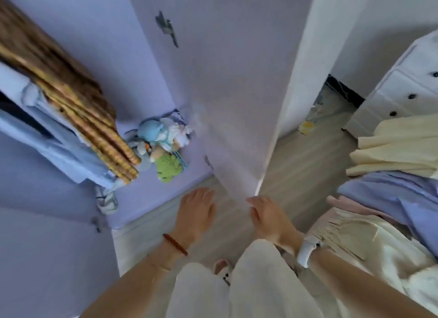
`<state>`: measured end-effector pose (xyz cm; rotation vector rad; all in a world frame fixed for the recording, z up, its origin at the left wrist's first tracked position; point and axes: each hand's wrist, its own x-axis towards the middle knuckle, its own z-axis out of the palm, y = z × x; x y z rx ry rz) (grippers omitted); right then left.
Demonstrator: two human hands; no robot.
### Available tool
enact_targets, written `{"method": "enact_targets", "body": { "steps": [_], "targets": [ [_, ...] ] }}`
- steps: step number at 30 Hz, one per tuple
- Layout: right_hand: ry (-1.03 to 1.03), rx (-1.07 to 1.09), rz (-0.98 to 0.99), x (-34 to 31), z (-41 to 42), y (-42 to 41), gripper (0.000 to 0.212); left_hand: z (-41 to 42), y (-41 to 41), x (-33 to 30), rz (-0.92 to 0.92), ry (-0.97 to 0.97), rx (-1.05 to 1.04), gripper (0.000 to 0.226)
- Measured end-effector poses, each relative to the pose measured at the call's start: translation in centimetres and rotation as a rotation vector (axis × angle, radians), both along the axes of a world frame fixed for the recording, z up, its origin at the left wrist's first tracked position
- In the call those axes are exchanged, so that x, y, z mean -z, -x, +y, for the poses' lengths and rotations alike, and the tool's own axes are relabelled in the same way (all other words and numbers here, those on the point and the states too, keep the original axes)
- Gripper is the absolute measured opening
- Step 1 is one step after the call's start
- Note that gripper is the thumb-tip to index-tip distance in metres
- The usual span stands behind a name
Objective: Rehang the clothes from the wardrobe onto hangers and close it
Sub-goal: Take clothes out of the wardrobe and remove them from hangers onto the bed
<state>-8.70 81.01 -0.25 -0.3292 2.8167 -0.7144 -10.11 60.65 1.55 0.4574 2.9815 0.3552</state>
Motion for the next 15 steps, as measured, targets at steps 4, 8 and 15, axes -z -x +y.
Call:
{"method": "enact_targets", "body": {
  "steps": [4,8,15],
  "targets": [
    [0.002,-0.141,0.101,-3.0,-7.9,5.5,0.033,-7.8,2.2,-3.8,0.119,-0.075,-0.293,0.036],
    [0.038,-0.263,0.181,-6.4,-14.6,11.3,0.035,-14.2,5.1,-7.1,0.243,-0.061,-0.507,0.039],
    [0.240,-0.330,0.251,-11.9,-25.0,21.5,0.029,-23.6,13.8,-14.4,0.388,-0.024,-0.746,0.041]
  ]
}}
